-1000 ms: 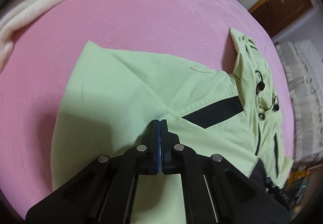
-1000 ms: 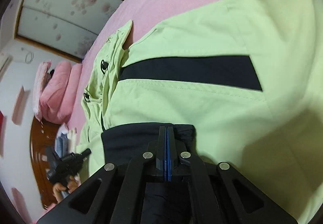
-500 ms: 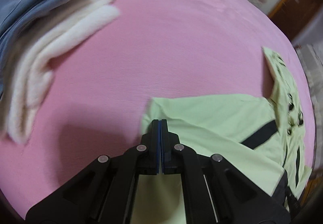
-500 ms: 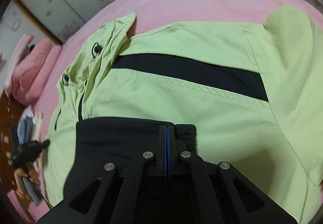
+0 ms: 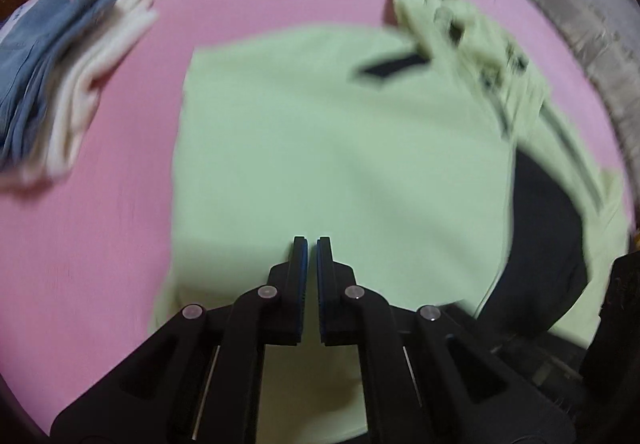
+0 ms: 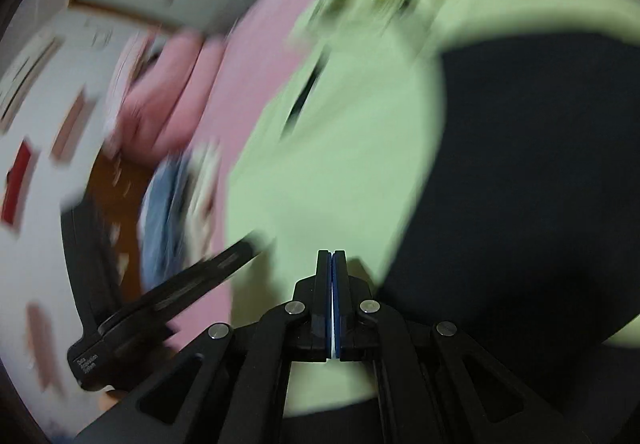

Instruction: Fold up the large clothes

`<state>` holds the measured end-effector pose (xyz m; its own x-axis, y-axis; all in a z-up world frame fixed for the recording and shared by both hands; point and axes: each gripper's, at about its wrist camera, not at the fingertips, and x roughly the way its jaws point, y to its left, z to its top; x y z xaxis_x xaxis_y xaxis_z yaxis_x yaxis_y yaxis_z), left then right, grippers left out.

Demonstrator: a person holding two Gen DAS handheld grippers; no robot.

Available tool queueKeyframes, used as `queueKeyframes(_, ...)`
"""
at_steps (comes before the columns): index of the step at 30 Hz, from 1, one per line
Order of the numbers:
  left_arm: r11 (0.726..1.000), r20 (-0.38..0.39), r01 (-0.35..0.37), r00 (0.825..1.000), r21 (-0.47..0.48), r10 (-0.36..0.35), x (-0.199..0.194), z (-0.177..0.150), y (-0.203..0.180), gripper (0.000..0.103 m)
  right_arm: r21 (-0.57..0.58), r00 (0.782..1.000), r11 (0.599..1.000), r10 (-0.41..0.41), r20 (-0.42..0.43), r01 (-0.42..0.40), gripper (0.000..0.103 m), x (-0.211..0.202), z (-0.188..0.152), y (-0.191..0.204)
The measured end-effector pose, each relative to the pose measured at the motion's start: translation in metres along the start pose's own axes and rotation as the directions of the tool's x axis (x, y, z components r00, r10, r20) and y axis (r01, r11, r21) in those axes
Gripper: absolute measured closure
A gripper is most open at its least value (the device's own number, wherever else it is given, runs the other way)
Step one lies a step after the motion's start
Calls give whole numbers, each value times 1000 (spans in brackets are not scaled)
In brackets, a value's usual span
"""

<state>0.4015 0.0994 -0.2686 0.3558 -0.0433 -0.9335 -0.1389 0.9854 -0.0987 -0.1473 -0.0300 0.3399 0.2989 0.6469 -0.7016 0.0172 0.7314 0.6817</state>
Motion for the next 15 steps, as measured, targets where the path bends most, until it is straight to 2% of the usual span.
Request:
queueKeyframes(3,1000,-10,-4,1000,6,4,0,-36,22,102,-104,998,994,-41,-43,36,103,-4,-49,18)
queueKeyframes(5,1000,-14,7,1000,10,-7,3,-40,26,102,-131,996,990,-63,-58,55,103,5,-56,15)
queueKeyframes(6,1000,-24,29,999,-2,-29,4,-41,35,102,-136,996,989,-58,-64,49,103,20,-46,10)
queueKeyframes(9,990,-43,97,994,-101,-102,7,-38,70,102,-109,998,993,-48,-40,44,103,-23,-48,-16)
queueKeyframes(10,984,-46,108,992,-144,-116,6,-41,84,102,-101,998,993,-63,-25,60,103,-26,-35,-27)
queueKeyframes(12,973,-58,118,990,-200,-132,8,-44,104,102,-114,974,968,-220,49,224,103,-48,-14,-52)
queueKeyframes(14,952,-68,175,978,-252,-198,11,-45,119,102,-54,943,946,-312,112,319,103,-95,-11,-83)
queueKeyframes(15,945,-71,193,973,-266,-219,13,-45,123,102,22,905,915,-402,137,403,103,-126,-14,-105)
